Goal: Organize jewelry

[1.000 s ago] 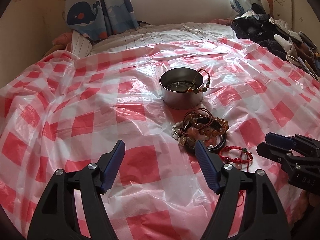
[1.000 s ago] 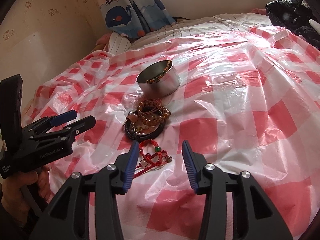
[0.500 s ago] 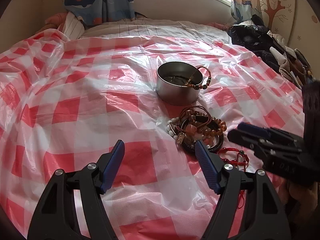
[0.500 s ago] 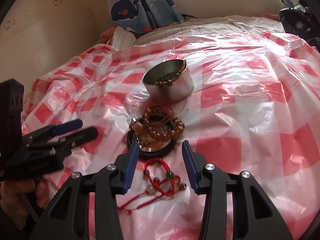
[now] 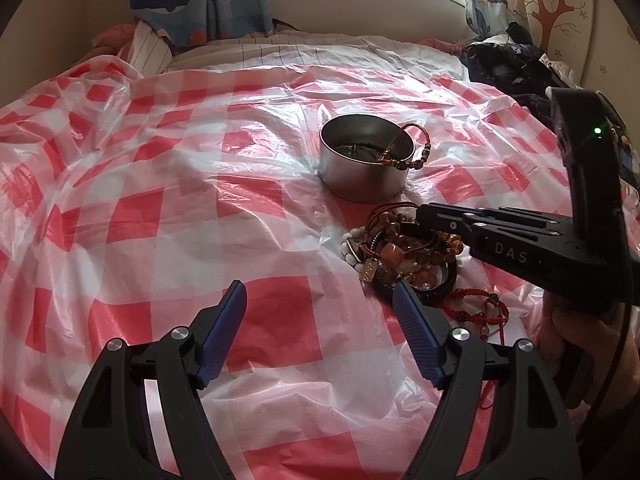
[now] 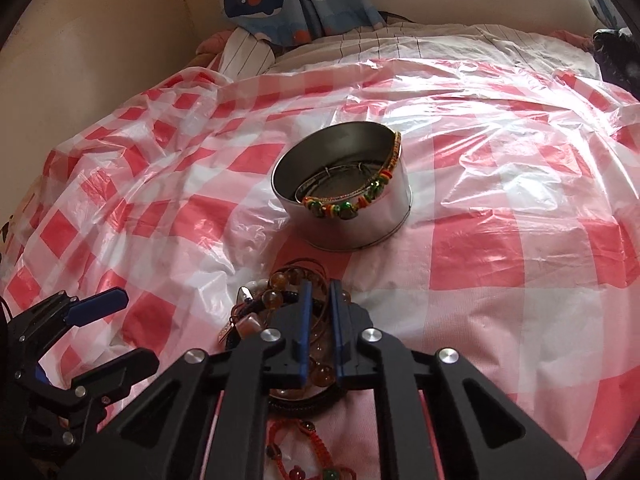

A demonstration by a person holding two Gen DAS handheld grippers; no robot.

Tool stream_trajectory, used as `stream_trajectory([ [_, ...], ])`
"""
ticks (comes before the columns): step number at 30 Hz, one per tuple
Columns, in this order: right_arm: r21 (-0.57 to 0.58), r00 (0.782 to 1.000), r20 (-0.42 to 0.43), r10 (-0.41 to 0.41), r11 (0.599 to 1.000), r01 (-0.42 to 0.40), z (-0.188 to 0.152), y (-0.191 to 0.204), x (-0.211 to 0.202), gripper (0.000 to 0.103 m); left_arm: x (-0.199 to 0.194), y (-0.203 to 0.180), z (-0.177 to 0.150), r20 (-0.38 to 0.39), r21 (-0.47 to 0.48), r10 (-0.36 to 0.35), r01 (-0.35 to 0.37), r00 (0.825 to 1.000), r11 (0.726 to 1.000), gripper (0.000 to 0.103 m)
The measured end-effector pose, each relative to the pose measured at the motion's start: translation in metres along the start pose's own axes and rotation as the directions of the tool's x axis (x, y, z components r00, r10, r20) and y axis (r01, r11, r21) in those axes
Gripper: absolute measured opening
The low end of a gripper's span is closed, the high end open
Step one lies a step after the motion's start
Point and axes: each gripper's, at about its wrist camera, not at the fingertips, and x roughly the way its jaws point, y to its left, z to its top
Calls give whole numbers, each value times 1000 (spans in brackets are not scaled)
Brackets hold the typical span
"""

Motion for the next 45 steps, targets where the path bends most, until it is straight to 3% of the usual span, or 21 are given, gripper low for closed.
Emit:
stream_trajectory([
  [12, 33, 997, 77, -6, 999, 3, -42, -3, -77, 4, -4, -10, -1, 20, 45, 28, -29, 999, 999, 75],
  [23, 32, 999, 52, 0, 999, -1, -46, -2, -69, 5, -3, -12, -2, 19, 53, 40, -41, 999, 998, 78],
  [24, 29, 999, 50, -6, 1000, 5, -43, -1, -66, 6, -3, -12, -2, 19, 53, 41, -42, 999, 998, 78],
  [27, 8, 997, 68, -35, 999, 35, -32, 4, -57, 52, -2, -12, -2, 19, 56, 43, -44, 999, 997, 79],
  [37, 16, 996, 62, -64, 998, 63, -20, -2, -43, 52, -1, -9, -3, 6, 50, 30, -31, 1000, 998, 79],
  [42, -18, 997, 23, -72, 997, 73, -1, 1, -11, 52, 3, -10, -4, -5, 65, 34, -33, 999, 997, 79],
  [44, -20, 998, -7, -55, 998, 54, 1, 0, 4, 48, 3, -12, -4, -5, 62, 33, -33, 999, 998, 79],
  [45, -23, 999, -20, -44, 999, 44, 2, 0, 9, 42, 3, -12, -4, -5, 63, 34, -33, 999, 997, 79],
])
